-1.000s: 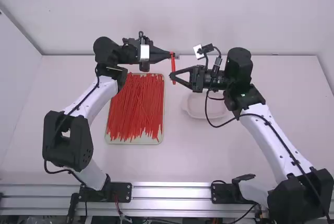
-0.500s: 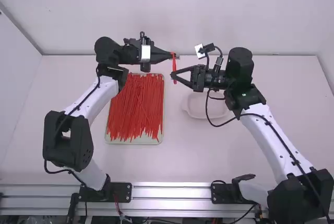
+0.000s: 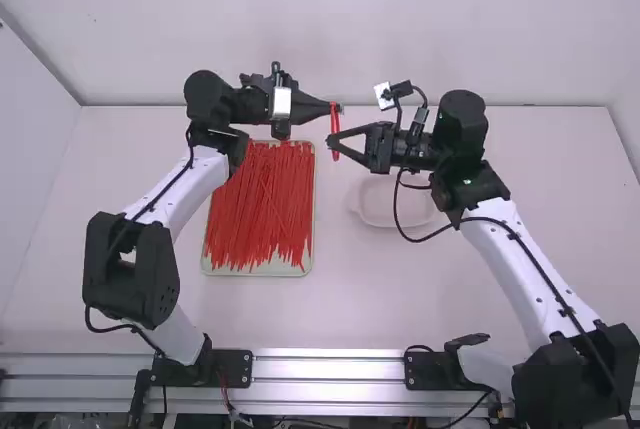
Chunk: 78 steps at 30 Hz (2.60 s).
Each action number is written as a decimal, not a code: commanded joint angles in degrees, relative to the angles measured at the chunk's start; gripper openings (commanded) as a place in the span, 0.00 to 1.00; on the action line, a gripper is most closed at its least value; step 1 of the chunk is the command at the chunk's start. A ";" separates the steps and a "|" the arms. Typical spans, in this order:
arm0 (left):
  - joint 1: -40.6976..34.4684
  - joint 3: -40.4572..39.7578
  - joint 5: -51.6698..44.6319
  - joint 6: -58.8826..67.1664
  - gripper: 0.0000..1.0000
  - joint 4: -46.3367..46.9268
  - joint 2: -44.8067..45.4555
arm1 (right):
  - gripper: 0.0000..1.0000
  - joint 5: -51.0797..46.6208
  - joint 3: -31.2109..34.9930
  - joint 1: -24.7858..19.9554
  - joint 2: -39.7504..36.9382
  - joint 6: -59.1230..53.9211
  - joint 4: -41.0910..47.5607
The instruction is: Fasten the cable tie
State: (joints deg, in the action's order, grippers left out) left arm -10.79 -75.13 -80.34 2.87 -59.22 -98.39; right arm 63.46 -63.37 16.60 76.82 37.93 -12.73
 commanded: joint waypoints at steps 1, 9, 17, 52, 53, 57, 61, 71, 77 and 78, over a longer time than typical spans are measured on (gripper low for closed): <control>-0.48 -1.36 -2.27 0.59 0.02 0.46 0.35 | 0.00 -0.37 -1.49 -0.17 -0.33 1.86 -2.01; -0.48 -1.36 -4.74 0.33 0.02 0.04 0.35 | 0.00 -0.61 -1.49 -1.84 -0.31 4.00 -3.85; -1.95 -1.36 -6.27 0.35 0.02 0.24 0.35 | 0.00 -1.49 -1.49 -2.10 -0.31 5.81 -7.91; -2.34 -1.36 -7.32 -2.05 0.02 -0.15 0.35 | 0.54 2.99 -1.49 -5.35 -0.33 7.26 -7.87; -2.34 -1.36 -7.30 -2.25 0.02 -0.13 0.35 | 0.54 2.95 -1.49 -5.38 -0.33 7.26 -7.89; -2.40 -1.36 -7.65 -2.58 0.02 0.24 0.35 | 0.93 2.95 -1.49 -5.44 -0.33 7.26 -7.89; -2.51 -1.36 -7.78 -3.52 0.02 0.46 0.35 | 0.98 2.51 -1.49 -5.42 -0.33 7.26 -7.93; -4.46 -1.36 -7.74 -3.50 0.02 0.44 0.35 | 0.98 0.96 -1.49 -5.35 -0.33 7.26 -7.93; -4.79 -1.36 -7.30 -3.50 0.02 0.46 0.35 | 0.88 1.11 -1.49 -5.35 -0.33 7.28 -8.07; -4.76 -1.36 -7.30 -3.50 0.02 0.46 0.35 | 0.87 1.11 -1.49 -5.35 -0.33 7.28 -8.07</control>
State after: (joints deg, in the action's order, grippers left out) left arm -15.57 -75.16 -87.42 -0.19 -58.50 -98.83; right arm 64.31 -63.68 11.40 76.42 44.95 -20.43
